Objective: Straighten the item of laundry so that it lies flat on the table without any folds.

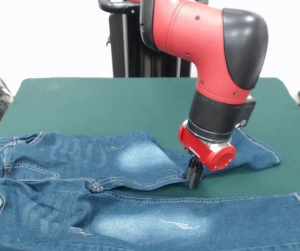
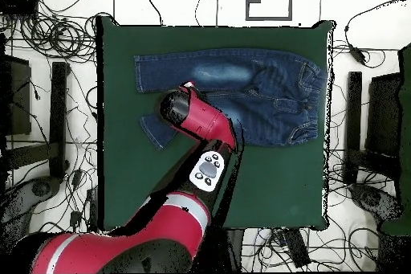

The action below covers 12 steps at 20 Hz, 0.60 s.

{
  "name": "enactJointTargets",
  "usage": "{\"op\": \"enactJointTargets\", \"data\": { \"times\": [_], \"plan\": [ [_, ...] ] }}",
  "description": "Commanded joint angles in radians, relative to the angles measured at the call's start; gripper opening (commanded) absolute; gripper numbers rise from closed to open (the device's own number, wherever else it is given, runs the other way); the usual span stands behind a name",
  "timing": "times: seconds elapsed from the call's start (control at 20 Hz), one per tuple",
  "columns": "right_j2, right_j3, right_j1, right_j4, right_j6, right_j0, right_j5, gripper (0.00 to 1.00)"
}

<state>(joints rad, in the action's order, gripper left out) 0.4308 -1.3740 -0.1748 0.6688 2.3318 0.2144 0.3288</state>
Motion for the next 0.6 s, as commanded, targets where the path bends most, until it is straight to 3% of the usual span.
{"op": "enactJointTargets", "data": {
  "times": [0.05, 0.2, 0.6],
  "plan": [
    [-0.029, 0.073, 0.019, 0.012, 0.230, 0.037, 0.111, 0.00],
    [-0.015, 0.066, -0.002, -0.018, 0.191, 0.035, 0.134, 0.00],
    [-0.045, -0.081, -0.104, -0.068, 0.127, 0.042, 0.081, 0.00]
  ]
}}
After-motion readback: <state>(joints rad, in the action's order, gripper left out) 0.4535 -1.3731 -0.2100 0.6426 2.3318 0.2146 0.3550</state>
